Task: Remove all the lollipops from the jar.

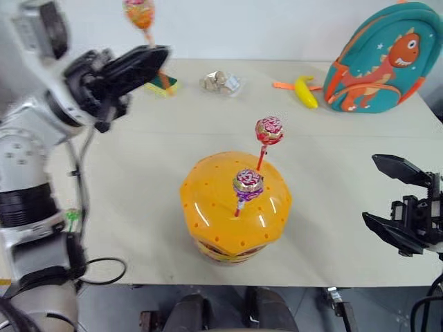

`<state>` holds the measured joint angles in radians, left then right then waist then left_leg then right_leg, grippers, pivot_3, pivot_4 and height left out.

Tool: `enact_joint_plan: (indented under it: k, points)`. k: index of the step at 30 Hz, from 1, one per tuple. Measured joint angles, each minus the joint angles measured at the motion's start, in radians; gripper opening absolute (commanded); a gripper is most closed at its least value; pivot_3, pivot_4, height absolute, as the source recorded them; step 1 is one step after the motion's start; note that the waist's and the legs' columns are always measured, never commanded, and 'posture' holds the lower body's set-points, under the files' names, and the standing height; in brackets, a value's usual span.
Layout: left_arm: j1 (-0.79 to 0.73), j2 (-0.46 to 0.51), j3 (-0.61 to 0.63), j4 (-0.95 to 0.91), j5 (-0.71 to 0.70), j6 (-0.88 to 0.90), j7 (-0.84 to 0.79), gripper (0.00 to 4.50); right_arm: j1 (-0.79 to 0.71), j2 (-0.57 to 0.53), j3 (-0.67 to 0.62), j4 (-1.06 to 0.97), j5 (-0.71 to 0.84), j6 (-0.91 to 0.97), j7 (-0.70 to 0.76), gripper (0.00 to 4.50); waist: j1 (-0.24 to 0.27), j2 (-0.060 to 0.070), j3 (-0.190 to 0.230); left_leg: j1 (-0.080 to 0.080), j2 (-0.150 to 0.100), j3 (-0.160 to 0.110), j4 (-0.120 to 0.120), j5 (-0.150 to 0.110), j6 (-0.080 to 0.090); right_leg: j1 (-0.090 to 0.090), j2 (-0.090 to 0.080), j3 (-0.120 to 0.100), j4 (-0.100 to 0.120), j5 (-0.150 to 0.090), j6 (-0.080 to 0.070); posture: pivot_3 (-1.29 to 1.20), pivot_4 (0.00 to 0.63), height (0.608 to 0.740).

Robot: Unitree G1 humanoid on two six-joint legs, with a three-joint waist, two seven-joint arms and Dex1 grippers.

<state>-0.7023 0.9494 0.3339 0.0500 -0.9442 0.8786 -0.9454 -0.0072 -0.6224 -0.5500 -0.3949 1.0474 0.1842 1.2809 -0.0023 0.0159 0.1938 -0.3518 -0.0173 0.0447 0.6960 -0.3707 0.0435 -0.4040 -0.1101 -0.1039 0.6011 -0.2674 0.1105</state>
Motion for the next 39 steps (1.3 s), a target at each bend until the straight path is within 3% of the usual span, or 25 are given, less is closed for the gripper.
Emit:
enact_joint_plan:
  k: [2, 5, 10, 14, 15, 19, 25, 29, 34, 39]
  points:
    - [0.185, 0.138, -0.028, 0.011, 0.099, 0.074, 0.026, 0.05, -0.003, -0.029, 0.008, 0.008, -0.01, 0.026, -0.022, 4.5, -0.001, 0.0, 0.0, -0.001, -0.001, 0.0, -0.001, 0.0, 0.0, -0.003, -0.001, 0.001, 0.001, 0.0, 0.0, 0.0, 0.15, 0.74]
    - [0.436, 0.198, 0.002, -0.008, 0.167, 0.167, 0.075, 0.05, -0.025, -0.076, 0.03, 0.033, -0.023, 0.062, -0.025, 4.5, 0.003, -0.002, 0.0, -0.004, -0.001, -0.003, 0.0, -0.001, 0.0, -0.004, -0.006, 0.006, -0.001, 0.0, 0.0, 0.0, 0.15, 0.74]
    - [0.668, 0.189, 0.106, -0.156, 0.176, 0.239, 0.106, 0.05, -0.068, -0.117, 0.073, 0.104, -0.08, 0.079, 0.008, 4.5, 0.028, -0.004, 0.001, -0.006, -0.001, -0.008, 0.001, -0.002, 0.0, -0.004, -0.01, 0.006, -0.005, 0.0, -0.001, 0.0, 0.15, 0.74]
    - [0.791, 0.118, 0.139, -0.232, 0.214, 0.231, 0.159, 0.05, -0.077, -0.133, 0.111, 0.164, -0.165, 0.071, 0.023, 4.5, 0.023, -0.001, 0.001, -0.006, -0.001, -0.007, -0.001, -0.002, -0.001, -0.005, -0.01, 0.006, -0.006, -0.001, -0.002, 0.0, 0.15, 0.74]
    - [0.814, 0.101, 0.135, -0.242, 0.222, 0.23, 0.165, 0.26, -0.078, -0.134, 0.114, 0.169, -0.181, 0.07, 0.021, 4.5, 0.023, -0.001, 0.001, -0.006, -0.001, -0.007, -0.002, -0.002, -0.001, -0.006, -0.009, 0.006, -0.006, -0.001, -0.002, 0.0, 0.15, 0.74]
    - [0.828, 0.077, 0.135, -0.255, 0.239, 0.21, 0.177, 1.17, -0.108, -0.136, 0.114, 0.169, -0.202, 0.074, 0.012, 4.5, 0.024, 0.0, 0.0, -0.005, -0.001, -0.006, -0.002, -0.002, -0.002, -0.005, -0.009, 0.006, -0.005, -0.001, -0.002, 0.0, 0.15, 0.74]
    - [0.833, 0.057, 0.141, -0.259, 0.239, 0.165, 0.158, 3.02, -0.108, -0.14, 0.114, 0.162, -0.202, 0.09, 0.007, 4.5, 0.024, 0.003, -0.001, -0.004, 0.0, -0.006, -0.002, -0.002, -0.002, -0.005, -0.009, 0.006, -0.004, -0.002, -0.003, 0.0, 0.15, 0.74]
    - [0.839, 0.034, 0.198, -0.232, 0.244, -0.033, 0.001, 4.23, -0.106, -0.154, 0.11, 0.132, -0.168, 0.122, 0.011, 4.5, 0.023, 0.003, -0.001, -0.005, 0.0, -0.006, -0.002, -0.002, -0.002, -0.006, -0.009, 0.006, -0.004, -0.002, -0.004, 0.0, 0.15, 0.74]
    - [0.758, -0.01, 0.342, -0.129, 0.23, -0.376, -0.262, 4.23, -0.103, -0.207, 0.086, 0.04, -0.071, 0.187, 0.032, 4.5, 0.023, 0.003, -0.001, -0.005, 0.0, -0.006, -0.002, -0.002, -0.002, -0.006, -0.009, 0.004, -0.006, -0.002, -0.004, 0.0, 0.15, 0.74]
    - [0.626, -0.005, 0.337, -0.121, 0.14, -0.379, -0.339, 4.23, -0.286, -0.205, 0.181, -0.086, 0.082, 0.3, -0.082, 4.5, 0.017, 0.002, -0.001, -0.005, 0.001, -0.007, 0.001, -0.002, -0.002, -0.006, -0.009, 0.004, -0.004, -0.002, -0.004, 0.0, 0.15, 0.74]
